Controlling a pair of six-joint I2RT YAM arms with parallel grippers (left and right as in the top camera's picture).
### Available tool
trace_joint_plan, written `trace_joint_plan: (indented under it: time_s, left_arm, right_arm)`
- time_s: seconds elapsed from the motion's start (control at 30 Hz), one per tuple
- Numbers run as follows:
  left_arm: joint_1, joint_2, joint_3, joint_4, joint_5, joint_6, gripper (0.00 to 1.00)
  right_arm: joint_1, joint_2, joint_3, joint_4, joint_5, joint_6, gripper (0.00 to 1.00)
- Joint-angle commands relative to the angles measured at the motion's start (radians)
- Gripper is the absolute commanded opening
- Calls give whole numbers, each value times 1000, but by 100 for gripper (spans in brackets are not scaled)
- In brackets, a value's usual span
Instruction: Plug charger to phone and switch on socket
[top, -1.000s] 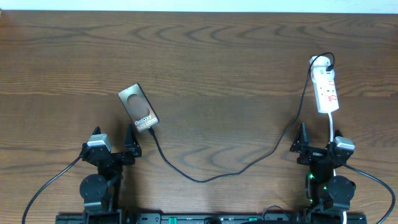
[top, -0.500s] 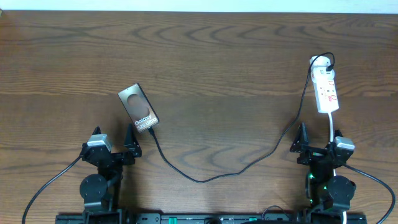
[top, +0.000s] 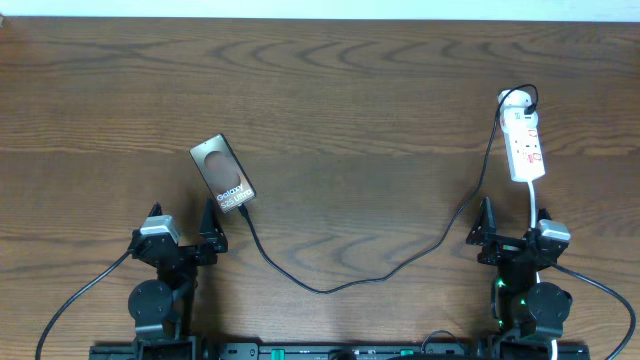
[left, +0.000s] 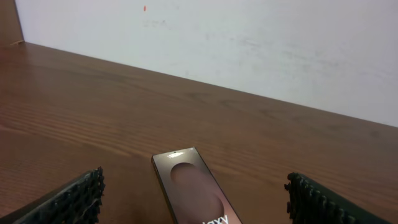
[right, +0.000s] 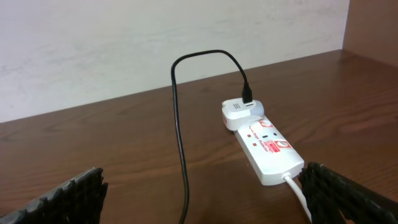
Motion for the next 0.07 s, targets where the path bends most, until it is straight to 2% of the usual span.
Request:
trace_joint_plan:
  time_s: [0.0,0.03]
  left_arm:
    - [-2,-7,-10,-43,18,19,92]
    - [-2,-7,-10,-43,18,19,92]
  right_arm:
    - [8,-8,-1,-4,12,-11,99]
    - [8,-8,-1,-4,12,-11,99]
